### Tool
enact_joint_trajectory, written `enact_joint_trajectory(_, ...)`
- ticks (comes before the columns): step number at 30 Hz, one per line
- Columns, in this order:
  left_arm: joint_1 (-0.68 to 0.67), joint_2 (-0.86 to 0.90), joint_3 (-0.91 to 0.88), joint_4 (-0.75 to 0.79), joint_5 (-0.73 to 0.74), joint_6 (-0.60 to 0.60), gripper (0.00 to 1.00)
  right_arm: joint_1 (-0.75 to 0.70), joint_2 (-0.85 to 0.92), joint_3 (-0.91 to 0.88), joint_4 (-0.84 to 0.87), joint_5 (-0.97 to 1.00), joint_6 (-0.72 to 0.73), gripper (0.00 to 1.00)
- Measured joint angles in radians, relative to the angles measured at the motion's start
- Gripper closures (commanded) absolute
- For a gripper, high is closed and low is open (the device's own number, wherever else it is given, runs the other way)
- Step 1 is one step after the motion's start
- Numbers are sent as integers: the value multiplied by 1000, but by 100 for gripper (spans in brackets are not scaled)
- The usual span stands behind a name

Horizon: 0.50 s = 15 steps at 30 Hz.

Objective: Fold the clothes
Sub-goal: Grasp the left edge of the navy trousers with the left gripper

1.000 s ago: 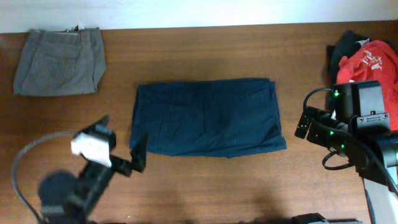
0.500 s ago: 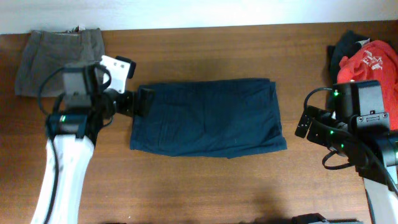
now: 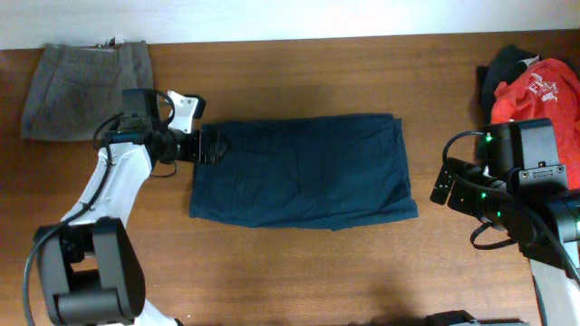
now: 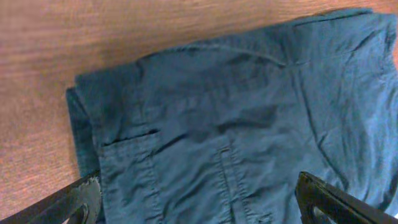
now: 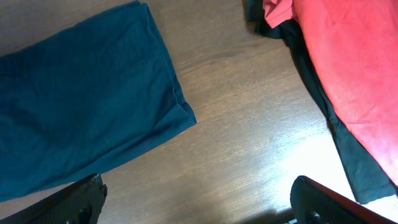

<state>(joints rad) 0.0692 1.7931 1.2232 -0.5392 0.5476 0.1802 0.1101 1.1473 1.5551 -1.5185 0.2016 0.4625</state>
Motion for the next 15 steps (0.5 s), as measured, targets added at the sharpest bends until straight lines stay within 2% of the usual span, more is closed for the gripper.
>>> enact_joint_trajectory(8,79,32,0,-50,16,8,1,0,0,0,0,0,-7,1)
enact_joint_trajectory(15,80,125,0,-130,22,24,1,0,0,0,0,0,-13,1)
